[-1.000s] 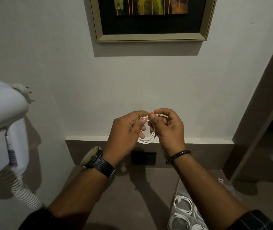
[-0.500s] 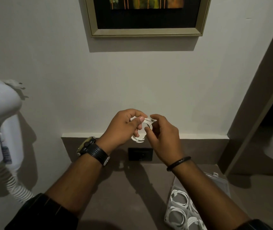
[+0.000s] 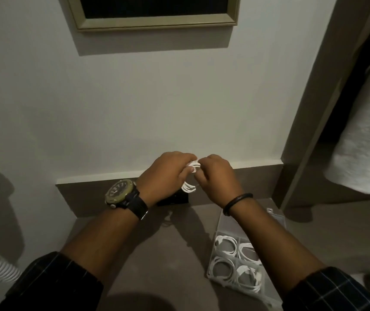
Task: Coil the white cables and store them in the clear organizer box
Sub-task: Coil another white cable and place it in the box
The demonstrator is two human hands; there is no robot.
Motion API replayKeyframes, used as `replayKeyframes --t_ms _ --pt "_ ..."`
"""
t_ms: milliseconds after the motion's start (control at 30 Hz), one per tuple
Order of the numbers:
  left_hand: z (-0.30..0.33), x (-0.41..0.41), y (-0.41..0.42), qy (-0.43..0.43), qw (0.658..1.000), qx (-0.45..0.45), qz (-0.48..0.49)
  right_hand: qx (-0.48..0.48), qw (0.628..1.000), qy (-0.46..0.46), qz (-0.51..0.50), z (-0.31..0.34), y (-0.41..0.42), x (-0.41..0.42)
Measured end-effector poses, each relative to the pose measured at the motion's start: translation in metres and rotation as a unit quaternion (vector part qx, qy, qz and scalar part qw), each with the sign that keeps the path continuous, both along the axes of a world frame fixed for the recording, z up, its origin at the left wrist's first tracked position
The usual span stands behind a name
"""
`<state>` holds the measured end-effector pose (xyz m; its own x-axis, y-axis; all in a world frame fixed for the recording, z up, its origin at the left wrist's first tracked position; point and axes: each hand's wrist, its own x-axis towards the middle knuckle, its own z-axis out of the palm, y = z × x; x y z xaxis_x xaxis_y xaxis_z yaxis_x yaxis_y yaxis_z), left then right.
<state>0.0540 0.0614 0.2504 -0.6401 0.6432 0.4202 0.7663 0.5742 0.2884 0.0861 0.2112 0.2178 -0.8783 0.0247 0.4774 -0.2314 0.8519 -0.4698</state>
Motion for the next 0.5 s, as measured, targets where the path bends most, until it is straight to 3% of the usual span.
replayKeyframes --t_ms 67,133,200,267,367,500 --pt "-0.005 -0.002 0.006 0.069 0.998 -0.008 -0.011 -0.208 0.975 -0.071 0.041 0.002 0.01 0.004" --pt "-0.008 -0.003 0.014 0.099 0.995 0.009 -0.021 -0.442 0.881 -0.14 0.095 0.002 0.018 0.013" --pt "-0.01 0.0 0.026 0.112 0.993 0.022 -0.028 -0.58 0.787 -0.161 0.136 -0.001 0.023 0.021" --pt "-0.014 0.003 0.039 0.117 0.992 0.026 -0.038 -0.645 0.736 -0.152 0.138 -0.007 0.03 0.028" --pt "-0.028 0.008 0.059 0.098 0.994 0.031 -0.048 -0.658 0.734 -0.131 0.107 -0.022 0.045 0.042" --pt "-0.066 0.026 0.096 -0.047 0.992 0.089 -0.077 -0.666 0.738 -0.103 0.015 -0.056 0.083 0.075"
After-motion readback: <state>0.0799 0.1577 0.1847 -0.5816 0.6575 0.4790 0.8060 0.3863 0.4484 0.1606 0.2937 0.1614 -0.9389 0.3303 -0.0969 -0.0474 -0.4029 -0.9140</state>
